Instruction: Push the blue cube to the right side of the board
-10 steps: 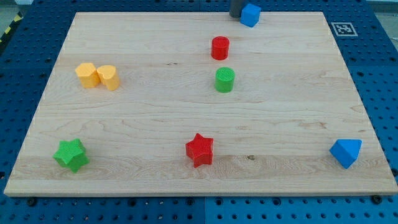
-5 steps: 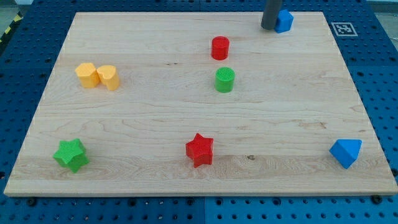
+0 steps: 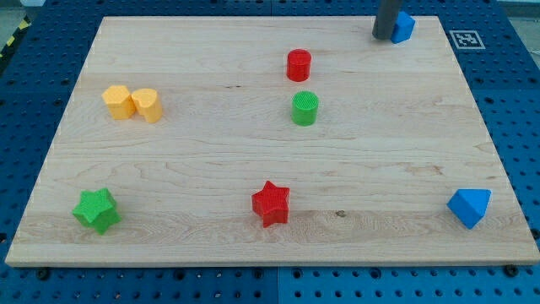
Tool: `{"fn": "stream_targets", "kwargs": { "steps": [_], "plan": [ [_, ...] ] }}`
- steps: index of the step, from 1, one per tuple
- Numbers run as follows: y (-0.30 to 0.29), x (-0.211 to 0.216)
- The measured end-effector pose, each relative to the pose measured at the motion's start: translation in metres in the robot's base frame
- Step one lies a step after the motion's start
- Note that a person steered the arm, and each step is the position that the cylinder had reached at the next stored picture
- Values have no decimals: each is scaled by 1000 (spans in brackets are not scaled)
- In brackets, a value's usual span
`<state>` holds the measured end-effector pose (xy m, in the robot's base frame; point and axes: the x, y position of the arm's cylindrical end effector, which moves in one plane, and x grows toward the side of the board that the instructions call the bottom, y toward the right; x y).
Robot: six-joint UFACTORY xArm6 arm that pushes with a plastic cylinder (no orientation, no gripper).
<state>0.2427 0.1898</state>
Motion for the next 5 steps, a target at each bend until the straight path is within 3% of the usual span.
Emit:
{"fn": "stream_targets", "kwargs": {
  "steps": [2,4,5],
  "plan": [
    [16,2],
    [6,77],
    [14,136]
  ]
}}
